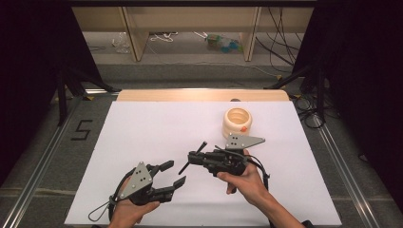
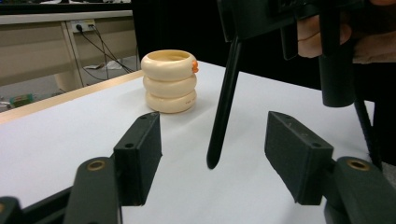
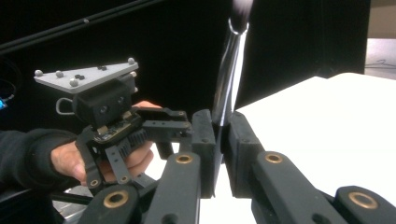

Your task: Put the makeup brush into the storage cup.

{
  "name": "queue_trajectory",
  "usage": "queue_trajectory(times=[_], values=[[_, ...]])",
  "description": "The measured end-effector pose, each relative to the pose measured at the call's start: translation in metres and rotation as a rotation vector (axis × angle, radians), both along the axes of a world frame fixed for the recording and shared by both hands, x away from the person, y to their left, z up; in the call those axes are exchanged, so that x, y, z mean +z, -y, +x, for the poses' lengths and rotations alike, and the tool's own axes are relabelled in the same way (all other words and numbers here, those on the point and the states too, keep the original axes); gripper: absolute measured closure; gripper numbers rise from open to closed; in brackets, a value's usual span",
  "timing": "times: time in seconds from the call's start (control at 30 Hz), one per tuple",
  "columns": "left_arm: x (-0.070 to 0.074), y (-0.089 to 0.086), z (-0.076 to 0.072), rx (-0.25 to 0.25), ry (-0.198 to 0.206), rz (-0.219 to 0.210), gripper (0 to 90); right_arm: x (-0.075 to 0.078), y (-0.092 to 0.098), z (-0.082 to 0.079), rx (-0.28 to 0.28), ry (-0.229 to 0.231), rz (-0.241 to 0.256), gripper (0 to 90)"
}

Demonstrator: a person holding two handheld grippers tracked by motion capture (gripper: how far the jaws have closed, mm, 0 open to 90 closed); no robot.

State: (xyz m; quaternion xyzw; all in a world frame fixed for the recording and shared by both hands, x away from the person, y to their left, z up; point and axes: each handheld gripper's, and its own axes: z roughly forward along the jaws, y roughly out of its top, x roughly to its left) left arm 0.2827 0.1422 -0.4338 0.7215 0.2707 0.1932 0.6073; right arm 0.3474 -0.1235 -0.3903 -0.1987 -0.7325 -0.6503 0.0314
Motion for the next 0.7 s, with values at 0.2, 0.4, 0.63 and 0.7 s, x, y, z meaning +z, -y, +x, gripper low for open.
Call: queue_trajectory(times=[0.2,0.4,0.63,0.7], values=[[0.0,-0.004,0.001,0.011,-0.018,0.013,34.3,0.004,0.006,0.003,-0.024,0.032,-0.03,83.8],[0.0,-0.008,0.004,0.021,-0.015,0.017,33.3,0.005,0.011,0.005,-0.046,0.043,-0.045,83.8],[0.001,-0.013,0.006,0.035,-0.018,0.008,32.2,0.007,0.016,0.009,-0.065,0.067,-0.049,83.8],[0.001,-0.014,0.007,0.04,-0.02,0.003,32.1,0.009,0.018,0.011,-0.073,0.069,-0.046,83.8]])
